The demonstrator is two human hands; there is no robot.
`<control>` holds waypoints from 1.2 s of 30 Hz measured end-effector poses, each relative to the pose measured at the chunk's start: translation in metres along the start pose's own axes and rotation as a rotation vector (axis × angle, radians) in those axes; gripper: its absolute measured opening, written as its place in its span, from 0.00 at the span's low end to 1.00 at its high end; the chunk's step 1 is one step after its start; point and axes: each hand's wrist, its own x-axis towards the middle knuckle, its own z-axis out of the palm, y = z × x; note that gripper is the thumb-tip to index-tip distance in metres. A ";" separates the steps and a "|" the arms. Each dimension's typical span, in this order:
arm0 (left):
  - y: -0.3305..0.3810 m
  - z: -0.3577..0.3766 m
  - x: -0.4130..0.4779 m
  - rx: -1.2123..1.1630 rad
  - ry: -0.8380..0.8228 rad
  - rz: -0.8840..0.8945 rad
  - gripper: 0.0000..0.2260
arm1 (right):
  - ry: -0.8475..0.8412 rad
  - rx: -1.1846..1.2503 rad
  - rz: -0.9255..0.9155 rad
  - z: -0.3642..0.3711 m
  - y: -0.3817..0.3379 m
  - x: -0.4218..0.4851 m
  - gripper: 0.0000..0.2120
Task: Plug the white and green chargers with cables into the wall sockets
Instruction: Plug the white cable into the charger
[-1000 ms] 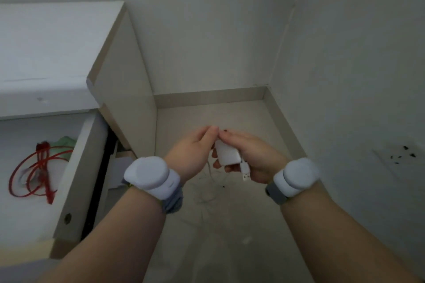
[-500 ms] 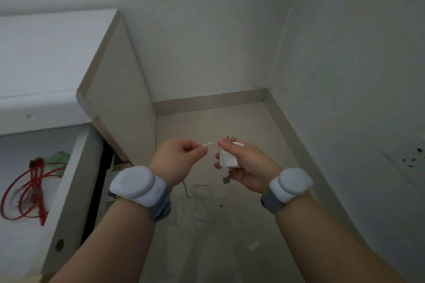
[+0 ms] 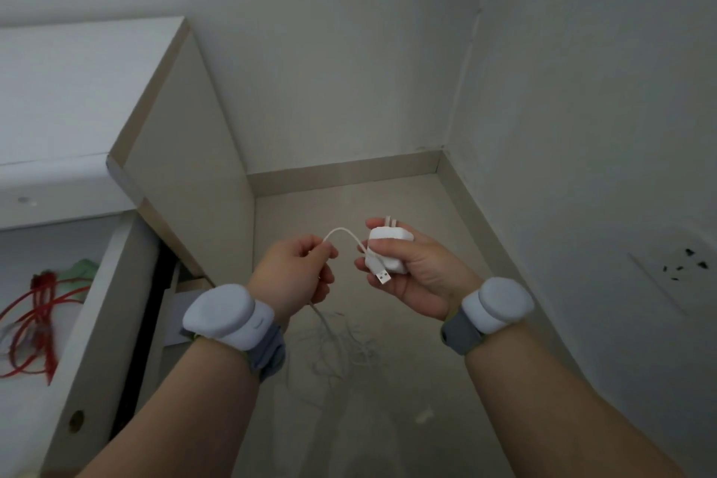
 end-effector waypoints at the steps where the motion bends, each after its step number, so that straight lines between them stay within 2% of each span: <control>1: 0.000 -0.001 0.000 0.001 0.016 0.013 0.11 | -0.018 0.000 0.003 0.000 0.000 -0.001 0.12; 7: -0.002 -0.004 -0.002 0.164 0.033 0.114 0.09 | -0.009 -0.167 -0.044 0.003 -0.002 -0.004 0.19; 11: 0.003 -0.003 -0.013 0.418 0.009 0.313 0.11 | -0.075 -0.381 -0.068 0.006 -0.005 -0.009 0.20; 14: 0.006 0.002 -0.020 0.514 -0.032 0.405 0.07 | -0.103 -0.429 -0.082 0.008 -0.005 -0.010 0.20; 18: 0.006 0.001 -0.023 0.620 -0.005 0.326 0.12 | -0.033 -0.422 -0.129 0.010 -0.003 -0.008 0.18; 21: 0.010 0.003 -0.027 0.642 -0.081 0.269 0.15 | 0.073 -0.253 -0.153 0.010 -0.002 -0.005 0.15; 23: 0.012 0.006 -0.030 0.579 -0.082 0.233 0.16 | 0.112 -0.065 -0.142 0.010 -0.002 -0.003 0.09; 25: 0.013 0.007 -0.031 0.407 -0.053 0.164 0.16 | 0.125 0.159 -0.114 0.010 -0.003 -0.004 0.02; 27: 0.014 0.009 -0.032 0.252 -0.046 0.098 0.14 | 0.110 0.307 -0.083 0.010 -0.004 -0.006 0.03; 32: 0.015 0.014 -0.030 0.038 0.083 0.065 0.07 | 0.124 0.321 -0.094 0.007 0.001 -0.006 0.06; 36: 0.018 0.019 -0.033 -0.081 0.160 0.070 0.09 | 0.116 0.366 -0.111 0.007 0.004 -0.006 0.07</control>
